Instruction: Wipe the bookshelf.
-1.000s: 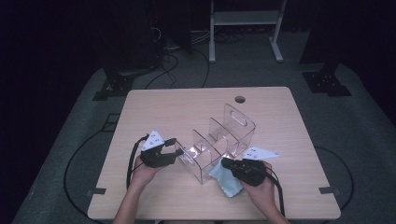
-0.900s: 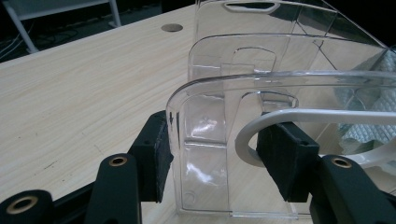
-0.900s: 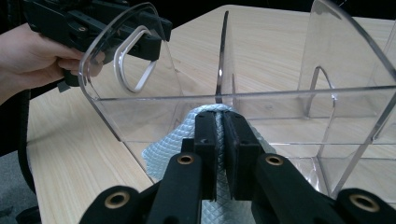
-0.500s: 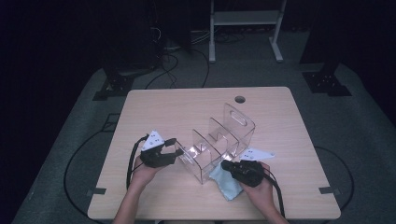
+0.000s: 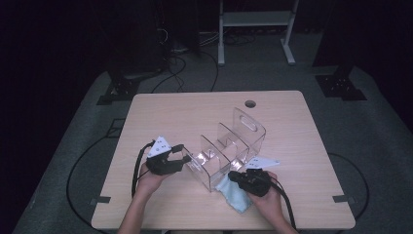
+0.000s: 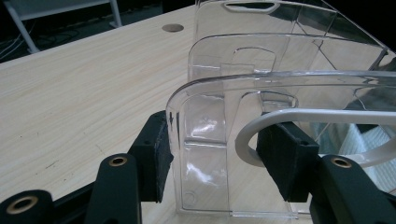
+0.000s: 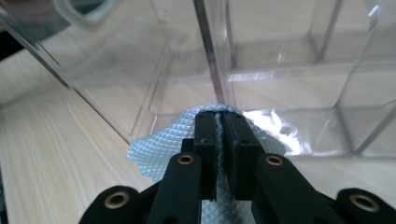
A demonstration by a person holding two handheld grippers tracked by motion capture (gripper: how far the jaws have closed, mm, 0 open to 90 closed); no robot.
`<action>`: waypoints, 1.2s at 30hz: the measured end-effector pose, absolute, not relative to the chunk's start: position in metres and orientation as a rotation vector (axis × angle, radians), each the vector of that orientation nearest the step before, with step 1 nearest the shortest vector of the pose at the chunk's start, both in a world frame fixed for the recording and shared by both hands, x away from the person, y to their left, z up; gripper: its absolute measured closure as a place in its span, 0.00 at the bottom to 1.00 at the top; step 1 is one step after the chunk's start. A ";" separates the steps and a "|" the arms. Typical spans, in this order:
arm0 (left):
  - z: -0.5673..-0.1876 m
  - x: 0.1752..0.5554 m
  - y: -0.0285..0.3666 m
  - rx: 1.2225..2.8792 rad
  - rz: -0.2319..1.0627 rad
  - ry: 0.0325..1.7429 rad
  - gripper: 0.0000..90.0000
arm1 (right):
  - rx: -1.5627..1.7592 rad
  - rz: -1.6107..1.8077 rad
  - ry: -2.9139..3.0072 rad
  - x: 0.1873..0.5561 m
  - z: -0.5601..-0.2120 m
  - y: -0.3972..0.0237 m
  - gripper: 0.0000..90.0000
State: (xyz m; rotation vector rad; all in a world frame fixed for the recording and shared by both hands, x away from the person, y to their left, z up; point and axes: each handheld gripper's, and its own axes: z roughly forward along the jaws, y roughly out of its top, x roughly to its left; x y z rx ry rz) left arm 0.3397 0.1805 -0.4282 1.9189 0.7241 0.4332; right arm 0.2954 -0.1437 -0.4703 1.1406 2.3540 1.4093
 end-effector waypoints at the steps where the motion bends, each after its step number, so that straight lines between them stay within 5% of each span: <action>1: -0.428 0.340 0.181 1.919 0.433 0.723 0.51 | 1.129 1.423 2.336 0.295 -0.467 -0.145 0.93; 24: -0.429 0.340 0.181 1.915 0.432 0.724 0.51 | 1.211 1.348 2.414 0.303 -0.483 -0.142 0.93; 36: -0.428 0.340 0.181 1.921 0.434 0.724 0.51 | 0.907 1.536 2.321 0.256 -0.417 -0.135 0.93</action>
